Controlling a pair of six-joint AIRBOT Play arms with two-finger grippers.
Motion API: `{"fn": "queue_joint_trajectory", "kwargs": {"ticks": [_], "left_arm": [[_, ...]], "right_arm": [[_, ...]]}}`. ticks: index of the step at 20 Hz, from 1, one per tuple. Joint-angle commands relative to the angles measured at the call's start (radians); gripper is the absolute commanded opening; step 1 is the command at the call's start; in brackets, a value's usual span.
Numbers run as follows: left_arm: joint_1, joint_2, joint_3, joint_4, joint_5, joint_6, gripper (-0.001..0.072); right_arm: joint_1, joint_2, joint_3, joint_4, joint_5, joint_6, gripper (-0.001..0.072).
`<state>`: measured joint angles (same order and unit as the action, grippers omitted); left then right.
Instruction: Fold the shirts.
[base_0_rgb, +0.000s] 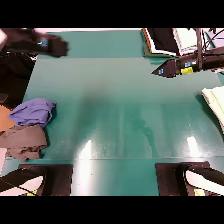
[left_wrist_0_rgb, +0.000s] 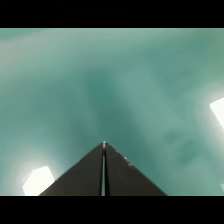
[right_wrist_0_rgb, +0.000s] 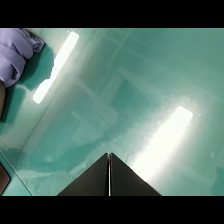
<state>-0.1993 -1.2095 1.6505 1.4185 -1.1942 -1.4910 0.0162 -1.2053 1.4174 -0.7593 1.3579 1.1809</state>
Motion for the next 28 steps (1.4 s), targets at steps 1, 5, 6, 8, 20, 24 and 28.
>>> {"fn": "queue_joint_trajectory", "kwargs": {"ticks": [1,5,6,8,20,24,28], "left_arm": [[0.188,0.023,-0.102,0.153,-0.239,-0.001,0.0293],[0.336,0.021,-0.405,0.155,-0.111,-0.013,0.0709],[0.360,0.017,-0.478,0.157,-0.056,-0.016,0.0709],[0.393,0.014,-0.602,0.163,0.050,-0.041,0.0709],[0.378,0.231,-0.348,0.090,0.075,0.003,0.0024],[0.172,0.310,-0.029,0.085,-0.005,0.026,0.0024],[-0.109,0.293,0.069,0.092,-0.012,0.034,0.0023]], "right_arm": [[0.001,0.000,0.000,0.001,0.006,0.000,0.0017],[0.001,0.000,0.000,0.001,0.007,0.000,0.0017],[0.001,0.000,0.000,0.001,0.006,0.000,0.0016],[0.001,0.000,0.000,0.001,0.006,0.000,0.0016],[-0.003,0.100,0.003,0.008,-0.193,0.000,0.0016],[-0.040,0.161,0.137,0.006,-0.204,0.001,0.0016],[-0.105,0.168,0.298,0.005,-0.170,0.002,0.0016]]}}
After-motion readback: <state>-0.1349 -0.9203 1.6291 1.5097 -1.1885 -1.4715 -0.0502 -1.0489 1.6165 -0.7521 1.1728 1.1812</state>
